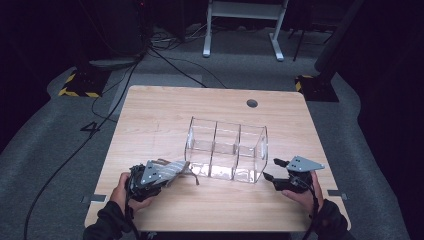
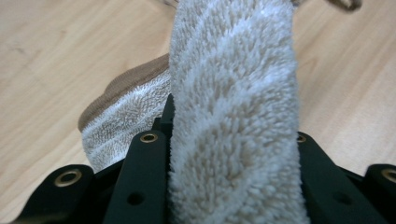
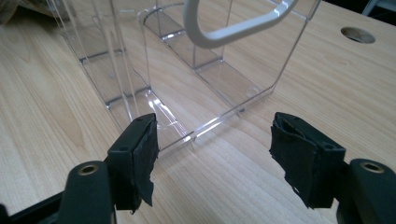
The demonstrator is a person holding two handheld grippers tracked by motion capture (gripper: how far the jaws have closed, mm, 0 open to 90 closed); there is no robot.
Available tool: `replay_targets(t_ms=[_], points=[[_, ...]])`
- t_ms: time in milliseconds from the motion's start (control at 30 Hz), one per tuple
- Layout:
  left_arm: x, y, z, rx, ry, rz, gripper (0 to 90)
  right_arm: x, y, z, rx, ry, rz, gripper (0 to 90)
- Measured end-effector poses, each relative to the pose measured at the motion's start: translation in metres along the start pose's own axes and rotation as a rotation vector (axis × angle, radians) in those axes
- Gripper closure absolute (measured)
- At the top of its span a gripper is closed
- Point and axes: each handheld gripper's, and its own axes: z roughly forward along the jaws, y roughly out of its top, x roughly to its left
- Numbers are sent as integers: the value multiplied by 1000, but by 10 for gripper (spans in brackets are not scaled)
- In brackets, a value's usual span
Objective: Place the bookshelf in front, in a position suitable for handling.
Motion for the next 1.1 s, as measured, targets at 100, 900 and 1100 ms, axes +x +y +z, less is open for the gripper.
replay_targets(t_ms=[100,900,1100], points=[[3,0,-5,-31,27,-19,671,2,3,-2,-19,11,-4,327],[34,47,-9,-270,107,-118,676,24,24,-7,-98,75,-75,317],[43,63,19,-267,87,-159,674,21,29,-3,-100,63,-66,316]])
